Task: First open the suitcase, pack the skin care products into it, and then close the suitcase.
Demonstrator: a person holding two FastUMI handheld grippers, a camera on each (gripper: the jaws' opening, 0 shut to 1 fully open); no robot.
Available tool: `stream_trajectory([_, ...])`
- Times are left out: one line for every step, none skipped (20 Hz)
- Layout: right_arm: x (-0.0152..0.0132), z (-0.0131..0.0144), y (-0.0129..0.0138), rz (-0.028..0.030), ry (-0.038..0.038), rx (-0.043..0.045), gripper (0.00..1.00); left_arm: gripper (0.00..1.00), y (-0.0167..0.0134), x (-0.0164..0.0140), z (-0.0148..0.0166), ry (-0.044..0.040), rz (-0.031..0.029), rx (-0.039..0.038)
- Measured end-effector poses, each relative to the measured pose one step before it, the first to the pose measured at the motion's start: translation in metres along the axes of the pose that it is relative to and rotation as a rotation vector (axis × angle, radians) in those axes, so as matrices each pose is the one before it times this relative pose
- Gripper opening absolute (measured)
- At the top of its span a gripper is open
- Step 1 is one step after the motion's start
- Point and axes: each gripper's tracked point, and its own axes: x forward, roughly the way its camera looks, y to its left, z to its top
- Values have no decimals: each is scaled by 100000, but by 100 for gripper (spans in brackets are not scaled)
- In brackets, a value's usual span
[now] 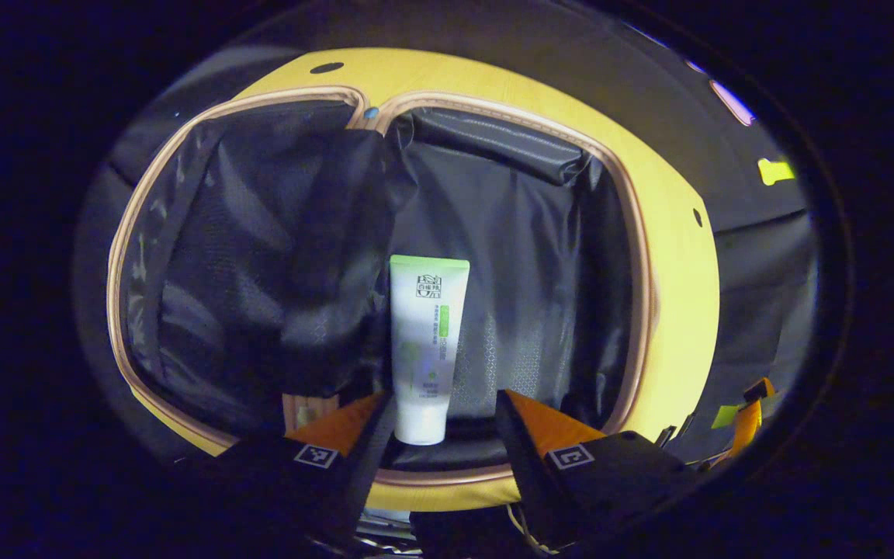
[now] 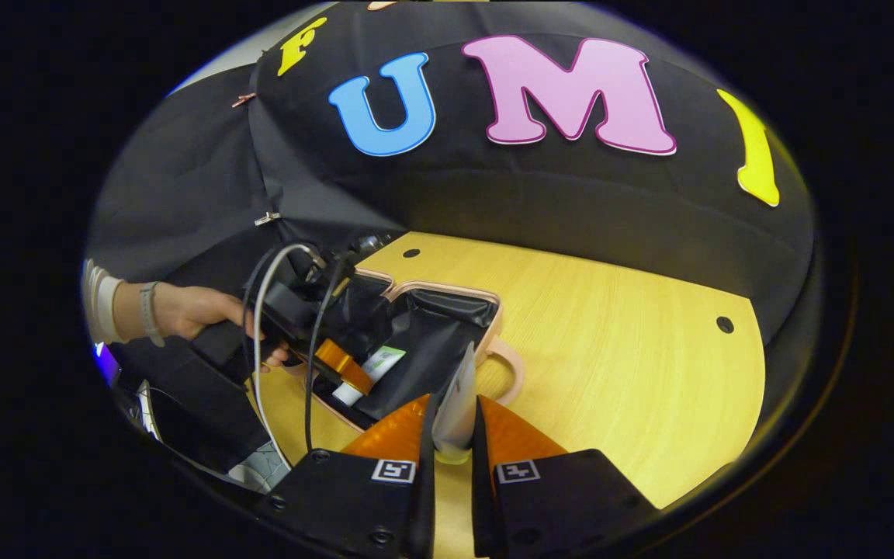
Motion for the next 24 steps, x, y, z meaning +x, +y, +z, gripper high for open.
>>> stream_trajectory([642, 45, 810, 883, 1191, 2050, 23, 89, 118, -1758, -5, -5604, -2547, 347])
stream_trajectory([680, 128, 730, 883, 1442, 1994, 23, 89, -5, -1946, 277, -5979, -3358, -17])
stream_trajectory([920, -76, 673, 809, 1696, 1798, 23, 89, 131, -1895, 445, -6033, -3040, 68])
stream_trajectory([1160, -238, 787, 890, 2914, 1688, 23, 89, 441, -1865, 367, -5334, -1461, 92])
stream_trajectory([1522, -396, 777, 702, 3723, 1456, 23, 89, 904, -1688, 184, -5402, -37, -449])
stream_trajectory([1773, -463, 575, 611, 4551, 1386, 23, 89, 1209, -1614, 164, -4488, 689, -353])
stream_trajectory([3010, -1337, 815, 2, 11119, 5081, 23, 89, 2658, -2389, -365, -5413, 2591, -704])
stream_trajectory([1799, -524, 338, -1126, 5693, 3760, 23, 89, 1589, -933, -563, -1718, 1730, -609])
stream_trajectory([2311, -411, 168, -1934, 5825, 2641, 23, 89, 1931, -925, -983, -518, 2749, -1073])
stream_trajectory([2518, -406, 43, -2988, 5654, 3206, 23, 89, 2405, -1240, -936, 91, 3305, -1898])
stream_trajectory([1375, -576, -342, -3155, 4918, 2933, 23, 89, 1748, -706, -740, 413, 2494, -1684])
stream_trajectory([1813, -701, -486, -4784, 5611, 4124, 23, 89, 1952, -647, -1200, -135, 3379, -2514])
stream_trajectory([809, -451, -474, -3917, 2659, 1670, 23, 90, 1562, -108, -770, -305, 2036, -2784])
stream_trajectory([698, -194, -478, -4070, 1141, -452, 23, 89, 1093, -236, -366, 150, 1443, -2760])
stream_trajectory([323, -254, -406, -2923, 1038, -404, 24, 90, 980, -256, -223, 131, 841, -3167])
stream_trajectory([89, -385, 415, -339, 1269, 1122, 24, 89, 789, -115, -242, 347, 333, -3462])
stream_trajectory([356, -795, 769, 1872, 2196, 2780, 25, 89, 1085, -206, -164, 1284, 1585, -4618])
stream_trajectory([103, -271, 504, 1659, 504, 1395, 29, 89, 1270, -241, 206, 148, 2230, -4064])
stream_trajectory([-248, -241, 416, 1882, -409, 1040, 30, 89, 581, -153, 600, -966, 1065, -1471])
stream_trajectory([-413, 343, 588, 2673, -3747, 1295, 31, 89, 431, 27, 706, -1511, 1186, -478])
stream_trajectory([-301, 667, 579, 2900, -4631, 1168, 38, 90, 569, -5, 804, -1341, 1506, 135])
stream_trajectory([-1035, 399, 464, 2571, -3505, 883, 51, 90, 485, 143, 598, -1549, 1456, 74])
stream_trajectory([-869, 605, 467, 3079, -3821, 148, 72, 90, 299, 203, 975, -1376, 834, -56])
stream_trajectory([-2543, 1258, 854, 6429, -7842, -980, 93, 90, 34, 389, 1441, -1389, 955, -448])
